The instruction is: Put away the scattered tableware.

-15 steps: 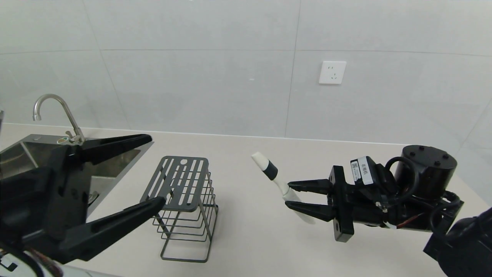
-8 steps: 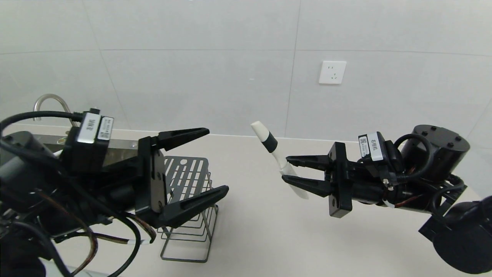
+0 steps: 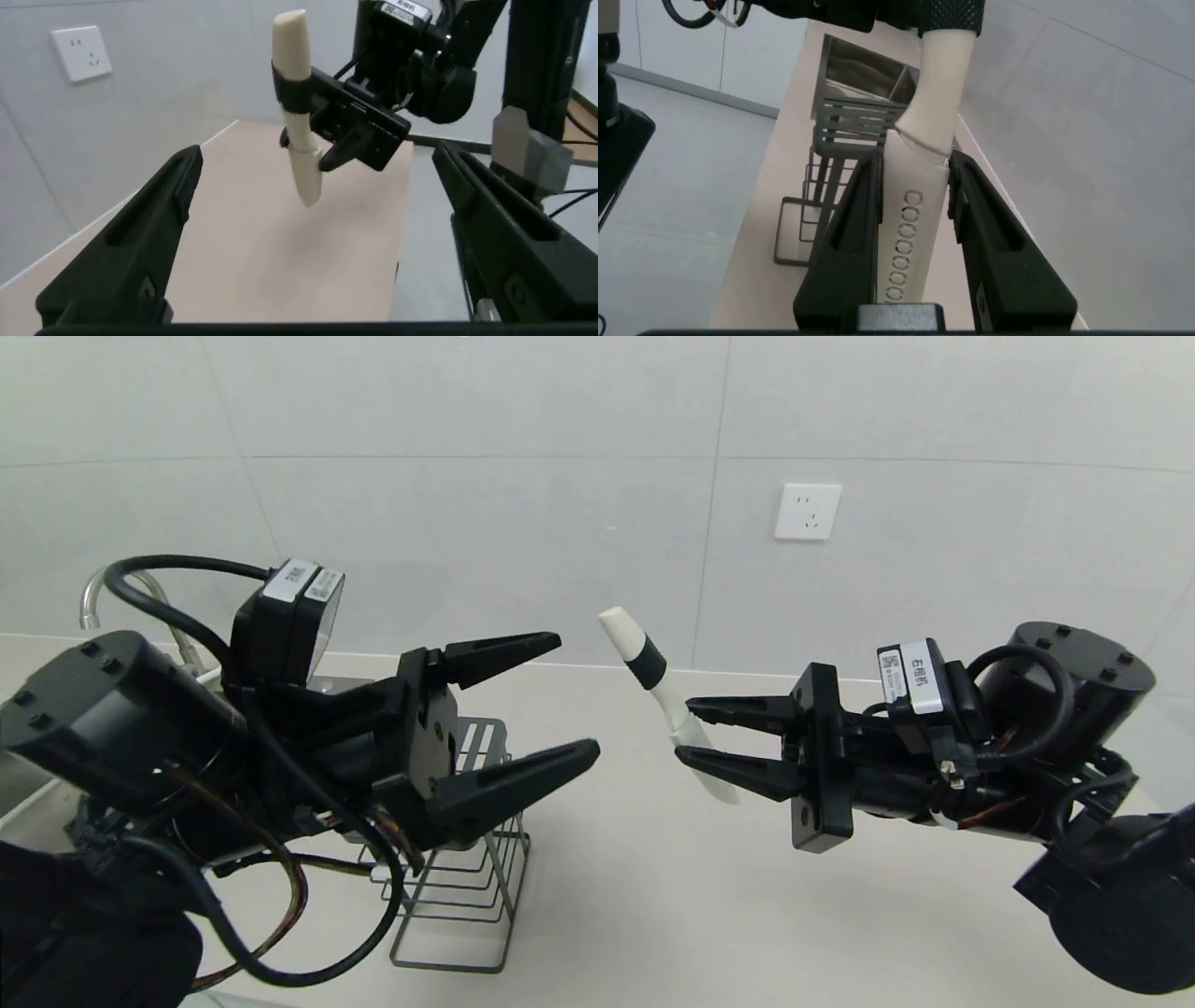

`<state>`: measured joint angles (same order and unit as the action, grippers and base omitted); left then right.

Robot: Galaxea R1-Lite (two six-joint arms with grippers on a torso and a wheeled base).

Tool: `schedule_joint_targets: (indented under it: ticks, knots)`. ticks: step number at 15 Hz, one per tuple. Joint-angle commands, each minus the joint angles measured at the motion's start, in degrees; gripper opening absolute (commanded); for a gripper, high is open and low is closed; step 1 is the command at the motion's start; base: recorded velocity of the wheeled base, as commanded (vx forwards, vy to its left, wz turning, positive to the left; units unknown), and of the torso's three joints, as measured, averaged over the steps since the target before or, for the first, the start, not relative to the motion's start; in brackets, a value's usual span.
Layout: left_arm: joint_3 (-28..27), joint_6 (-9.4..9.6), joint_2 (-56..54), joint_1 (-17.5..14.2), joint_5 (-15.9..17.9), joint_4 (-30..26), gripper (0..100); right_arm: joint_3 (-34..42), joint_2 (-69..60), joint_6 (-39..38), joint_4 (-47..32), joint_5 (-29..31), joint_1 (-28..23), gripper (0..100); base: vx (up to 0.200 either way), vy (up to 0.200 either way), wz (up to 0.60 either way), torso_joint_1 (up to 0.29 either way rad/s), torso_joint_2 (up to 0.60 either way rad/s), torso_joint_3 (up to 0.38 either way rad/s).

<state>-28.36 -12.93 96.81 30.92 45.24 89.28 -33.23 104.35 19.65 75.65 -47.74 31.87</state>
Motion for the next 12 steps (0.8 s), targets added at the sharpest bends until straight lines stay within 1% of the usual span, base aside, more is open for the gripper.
schedule_joint_targets:
  ticks: [1,2,3,6,8,9,11,12]
  knots:
    - [-2.58,-2.53,2.95,1.34,-0.06,0.72,100,-0.08,-0.64,0.04,-0.07,0.01,0.92,0,0.0,0.0,0.0,0.0,0.0,0.0]
    - [-3.02,-2.71,3.04,1.69,-0.24,0.72,100,-0.08,-0.64,0.04,-0.07,-0.07,1.0,0,0.0,0.0,0.0,0.0,0.0,0.0]
    - [-4.16,-2.45,4.09,2.04,-0.24,0.72,100,-0.52,-0.64,0.12,-0.07,0.01,1.53,0,0.0,0.0,0.0,0.0,0.0,0.0]
    - [-7.15,-2.36,6.11,2.13,-0.5,0.72,100,-2.54,-0.46,0.04,-0.16,0.01,2.59,0,0.0,0.0,0.0,0.0,0.0,0.0]
    - [-7.24,-2.1,6.11,2.48,-0.5,0.72,100,-2.54,-0.38,0.04,-0.16,0.01,3.2,0,0.0,0.0,0.0,0.0,0.0,0.0]
    - [-7.94,-1.3,6.11,2.92,-0.85,0.72,100,-2.63,-0.29,0.04,-0.24,0.01,3.64,0,0.0,0.0,0.0,0.0,0.0,0.0]
    - [-10.14,1.16,6.29,2.92,-0.85,0.72,100,-2.63,-0.2,0.04,-0.16,0.01,3.55,0,0.0,0.0,0.0,0.0,0.0,0.0]
    - [-11.02,1.86,6.29,3.01,-0.85,0.72,100,-2.72,-0.2,0.04,-0.16,0.01,3.38,0,0.0,0.0,0.0,0.0,0.0,0.0]
